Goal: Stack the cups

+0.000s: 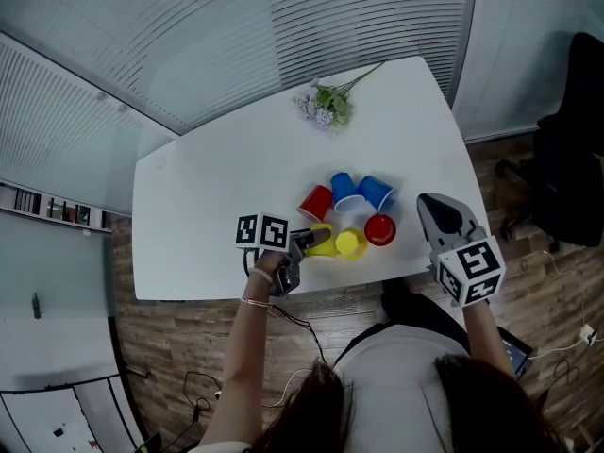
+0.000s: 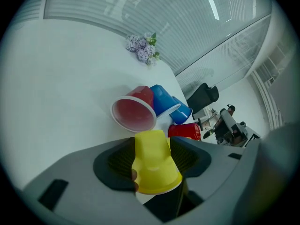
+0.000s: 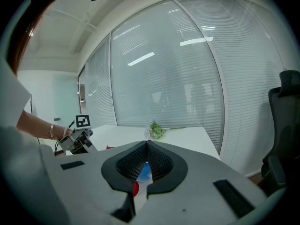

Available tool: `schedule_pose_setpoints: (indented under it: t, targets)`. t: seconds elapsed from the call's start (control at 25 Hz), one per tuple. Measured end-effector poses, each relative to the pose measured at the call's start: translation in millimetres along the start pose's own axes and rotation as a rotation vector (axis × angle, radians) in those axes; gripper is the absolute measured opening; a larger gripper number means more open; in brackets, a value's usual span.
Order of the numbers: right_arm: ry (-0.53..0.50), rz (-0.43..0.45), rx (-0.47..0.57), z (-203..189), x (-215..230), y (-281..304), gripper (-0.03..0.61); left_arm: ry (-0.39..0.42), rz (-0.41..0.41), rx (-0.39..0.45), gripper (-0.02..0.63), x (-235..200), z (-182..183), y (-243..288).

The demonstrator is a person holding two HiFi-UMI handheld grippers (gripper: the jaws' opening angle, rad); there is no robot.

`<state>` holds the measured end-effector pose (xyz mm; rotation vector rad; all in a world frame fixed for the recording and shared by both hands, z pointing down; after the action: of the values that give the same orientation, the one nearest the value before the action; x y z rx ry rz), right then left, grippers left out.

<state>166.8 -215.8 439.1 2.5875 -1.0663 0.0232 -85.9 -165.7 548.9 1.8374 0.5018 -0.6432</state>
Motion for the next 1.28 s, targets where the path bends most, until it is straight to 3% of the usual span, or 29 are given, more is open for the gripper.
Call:
schedule_pose_setpoints:
  t: [0.56,1.0,1.28]
  targets:
    - [-0.021,0.013,0.009,-5,-19,-19,0.028,0.059,0.09,0.313,0.25,4,-5,-24]
    - [-0.039,0.011,0.013,-6,-33,-33,0.028,0.23,0.232,0.627,0.25,10,-18,-35]
    - [-0.045,0.002,0.013,-9,-37,-39,0.028,0.334,0.283,0.735,0.25,12,-25,-31]
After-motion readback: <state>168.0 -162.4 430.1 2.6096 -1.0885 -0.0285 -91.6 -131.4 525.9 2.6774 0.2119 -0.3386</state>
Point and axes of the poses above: the fingertips, and each gripper's own axes: y forward along the fingers, x to its right, z out of its top, the point moved 4 cm from there along -y, backward along the fingers, and after that the axes turned 1 degree about y, right-handed, at the moved point
